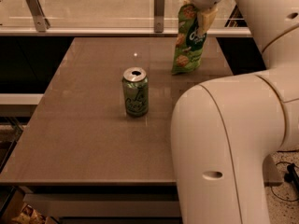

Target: Pick green rice chip bag

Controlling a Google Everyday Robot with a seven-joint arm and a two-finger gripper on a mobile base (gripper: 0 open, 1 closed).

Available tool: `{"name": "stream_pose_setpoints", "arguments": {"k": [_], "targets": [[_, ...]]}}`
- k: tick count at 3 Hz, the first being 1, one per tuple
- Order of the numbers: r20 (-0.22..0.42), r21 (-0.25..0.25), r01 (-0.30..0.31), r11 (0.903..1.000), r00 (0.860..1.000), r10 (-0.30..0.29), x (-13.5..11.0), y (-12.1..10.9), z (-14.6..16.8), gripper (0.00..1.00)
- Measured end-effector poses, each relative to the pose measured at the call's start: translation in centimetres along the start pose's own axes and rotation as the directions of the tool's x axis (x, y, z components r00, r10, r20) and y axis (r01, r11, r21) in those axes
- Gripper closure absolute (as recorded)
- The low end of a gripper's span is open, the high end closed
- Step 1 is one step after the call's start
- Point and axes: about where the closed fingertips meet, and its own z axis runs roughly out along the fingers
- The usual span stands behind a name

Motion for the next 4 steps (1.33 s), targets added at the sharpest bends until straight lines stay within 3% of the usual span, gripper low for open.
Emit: {"name": "stream_pose_setpoints", "arguments": {"k": [1, 2, 3, 4], "targets": [[-0.007, 0.015, 0.001, 0.9999, 1.000, -0.001, 0.17, -0.53, 0.36, 0.87], [-0.011, 0.027, 0.002, 0.9996, 1.000, -0.002, 0.30, -0.99, 0.68, 1.00], [-0.011, 0.027, 0.002, 0.9996, 1.000, -0.002, 0.30, -0.99, 0.68, 1.00], [0.001, 0.072, 0.006, 0.9974, 1.000, -0.006, 0.29, -1.53, -0.10, 1.00]]}}
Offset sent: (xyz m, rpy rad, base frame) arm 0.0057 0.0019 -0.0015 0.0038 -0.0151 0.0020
